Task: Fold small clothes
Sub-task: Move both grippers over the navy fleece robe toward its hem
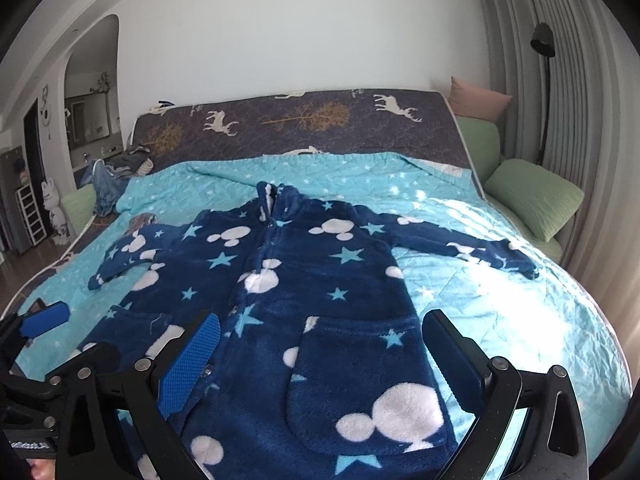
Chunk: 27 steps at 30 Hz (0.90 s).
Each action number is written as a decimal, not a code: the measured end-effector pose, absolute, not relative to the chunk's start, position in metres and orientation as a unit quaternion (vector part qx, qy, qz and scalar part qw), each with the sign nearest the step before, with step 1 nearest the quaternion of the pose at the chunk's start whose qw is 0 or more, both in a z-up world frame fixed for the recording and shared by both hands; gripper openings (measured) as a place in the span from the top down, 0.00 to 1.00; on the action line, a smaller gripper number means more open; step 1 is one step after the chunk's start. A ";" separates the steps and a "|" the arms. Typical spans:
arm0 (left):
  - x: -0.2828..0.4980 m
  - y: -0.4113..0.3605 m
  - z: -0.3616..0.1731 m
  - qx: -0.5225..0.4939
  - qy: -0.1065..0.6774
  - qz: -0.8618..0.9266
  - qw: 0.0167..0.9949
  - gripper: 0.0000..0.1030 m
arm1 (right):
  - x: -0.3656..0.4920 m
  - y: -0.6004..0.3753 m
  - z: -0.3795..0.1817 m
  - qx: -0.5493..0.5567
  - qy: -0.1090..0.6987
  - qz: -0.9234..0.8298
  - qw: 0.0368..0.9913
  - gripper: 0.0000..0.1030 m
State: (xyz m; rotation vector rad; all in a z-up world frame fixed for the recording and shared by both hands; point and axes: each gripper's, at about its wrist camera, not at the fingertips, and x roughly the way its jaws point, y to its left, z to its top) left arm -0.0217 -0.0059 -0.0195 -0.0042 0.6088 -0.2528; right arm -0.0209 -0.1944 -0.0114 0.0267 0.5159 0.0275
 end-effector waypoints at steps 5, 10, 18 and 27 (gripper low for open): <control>-0.013 -0.008 -0.022 0.001 0.304 -0.127 0.944 0.01 | -0.013 -0.193 -0.015 0.007 0.255 0.004 0.967 0.00; -0.001 -0.007 -0.026 -0.004 0.316 -0.124 0.941 0.01 | -0.001 -0.197 -0.022 0.019 0.268 0.001 0.963 0.00; 0.021 -0.022 -0.033 0.004 0.338 -0.130 0.932 0.01 | 0.013 -0.207 -0.033 0.022 0.284 -0.009 0.959 0.00; 0.046 -0.045 -0.036 0.020 0.350 -0.122 0.929 0.01 | 0.035 -0.230 -0.049 0.040 0.299 -0.011 0.953 0.00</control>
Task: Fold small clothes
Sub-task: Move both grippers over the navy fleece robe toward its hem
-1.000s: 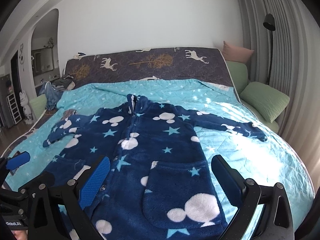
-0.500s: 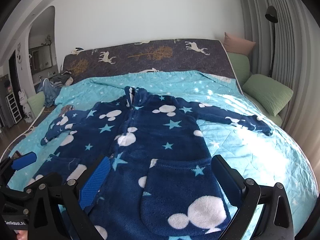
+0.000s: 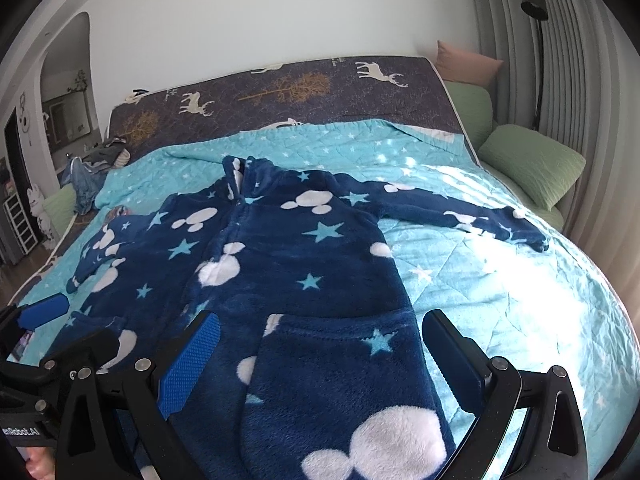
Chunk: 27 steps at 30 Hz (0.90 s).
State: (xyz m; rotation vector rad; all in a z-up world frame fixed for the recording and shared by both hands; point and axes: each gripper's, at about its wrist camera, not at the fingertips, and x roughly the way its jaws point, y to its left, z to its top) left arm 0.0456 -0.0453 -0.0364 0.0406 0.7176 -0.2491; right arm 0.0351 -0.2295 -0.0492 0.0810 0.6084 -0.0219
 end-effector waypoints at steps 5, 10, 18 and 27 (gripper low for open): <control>0.063 -0.060 -0.044 0.029 0.363 -0.118 0.924 0.01 | 0.045 -0.241 -0.058 0.034 0.307 -0.014 0.951 0.00; 0.080 -0.073 -0.050 0.030 0.384 -0.125 0.914 0.01 | 0.057 -0.252 -0.066 0.041 0.324 -0.014 0.945 0.00; 0.098 -0.077 -0.049 0.019 0.387 -0.134 0.912 0.01 | 0.071 -0.259 -0.063 0.035 0.332 -0.021 0.943 0.00; 0.102 -0.066 -0.046 0.015 0.390 -0.159 0.907 0.01 | 0.066 -0.245 -0.053 0.025 0.318 -0.052 0.946 0.01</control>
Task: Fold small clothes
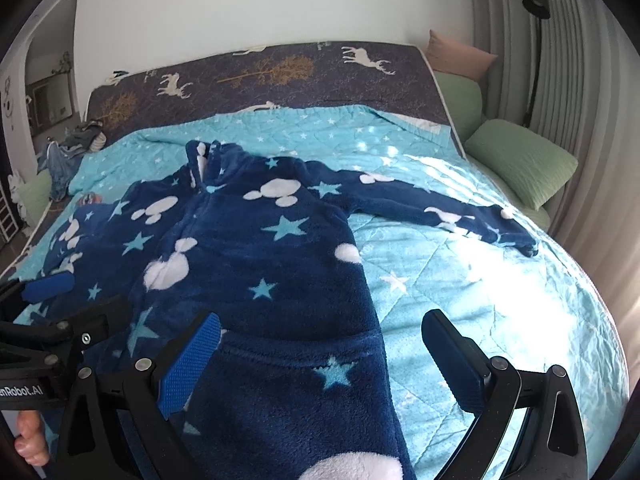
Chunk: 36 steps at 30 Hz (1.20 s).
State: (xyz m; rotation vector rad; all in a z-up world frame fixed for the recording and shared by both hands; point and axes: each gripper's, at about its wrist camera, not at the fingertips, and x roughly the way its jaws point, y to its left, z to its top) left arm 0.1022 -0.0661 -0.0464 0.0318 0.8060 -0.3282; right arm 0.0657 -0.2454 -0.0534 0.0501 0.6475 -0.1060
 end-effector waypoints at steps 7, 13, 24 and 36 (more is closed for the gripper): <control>0.098 -0.055 -0.041 0.007 0.383 -0.173 0.907 0.01 | 0.050 -0.238 -0.046 0.042 0.308 -0.075 0.948 0.04; 0.089 -0.049 -0.041 0.011 0.374 -0.168 0.912 0.01 | 0.047 -0.233 -0.044 0.050 0.325 -0.080 0.941 0.13; 0.079 -0.032 -0.039 0.003 0.374 -0.159 0.914 0.01 | 0.044 -0.213 -0.037 0.028 0.323 -0.062 0.944 0.27; 0.071 -0.003 -0.037 -0.029 0.366 -0.150 0.918 0.01 | 0.048 -0.182 -0.036 0.022 0.343 0.008 0.939 0.40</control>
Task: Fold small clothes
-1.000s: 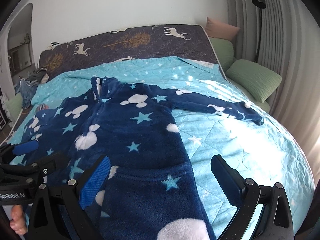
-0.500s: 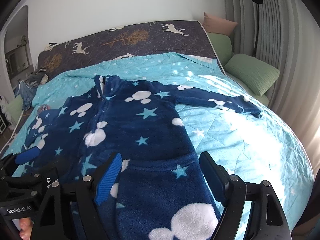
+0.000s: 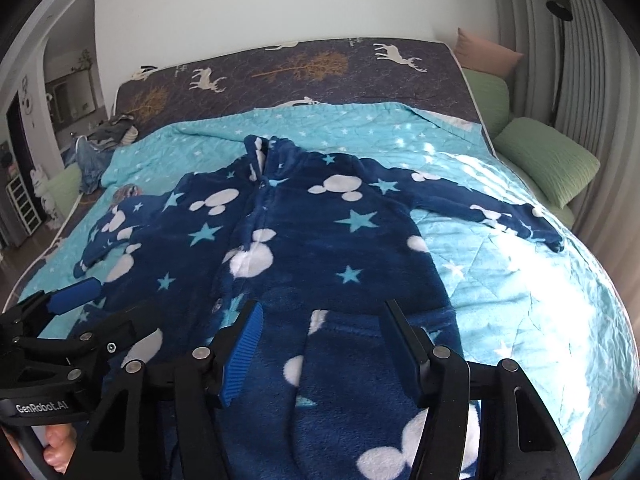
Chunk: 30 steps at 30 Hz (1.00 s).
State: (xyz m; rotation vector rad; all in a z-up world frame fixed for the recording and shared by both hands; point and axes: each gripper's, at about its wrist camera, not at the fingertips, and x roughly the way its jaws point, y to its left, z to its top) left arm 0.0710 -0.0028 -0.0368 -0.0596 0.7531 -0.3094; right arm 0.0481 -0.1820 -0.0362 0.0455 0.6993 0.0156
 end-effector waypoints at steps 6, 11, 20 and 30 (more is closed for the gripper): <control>0.074 0.016 -0.037 -0.053 0.360 -0.144 0.920 0.01 | 0.051 -0.169 -0.032 0.009 0.341 0.011 0.940 0.40; 0.075 0.029 -0.040 -0.058 0.363 -0.138 0.920 0.01 | 0.059 -0.156 -0.032 -0.002 0.343 0.017 0.939 0.40; 0.093 0.099 -0.038 -0.113 0.356 -0.083 0.924 0.01 | 0.074 -0.117 -0.040 -0.034 0.358 0.066 0.931 0.40; 0.159 0.258 -0.053 -0.127 0.344 0.112 0.923 0.01 | 0.106 -0.092 -0.037 -0.062 0.368 0.095 0.923 0.40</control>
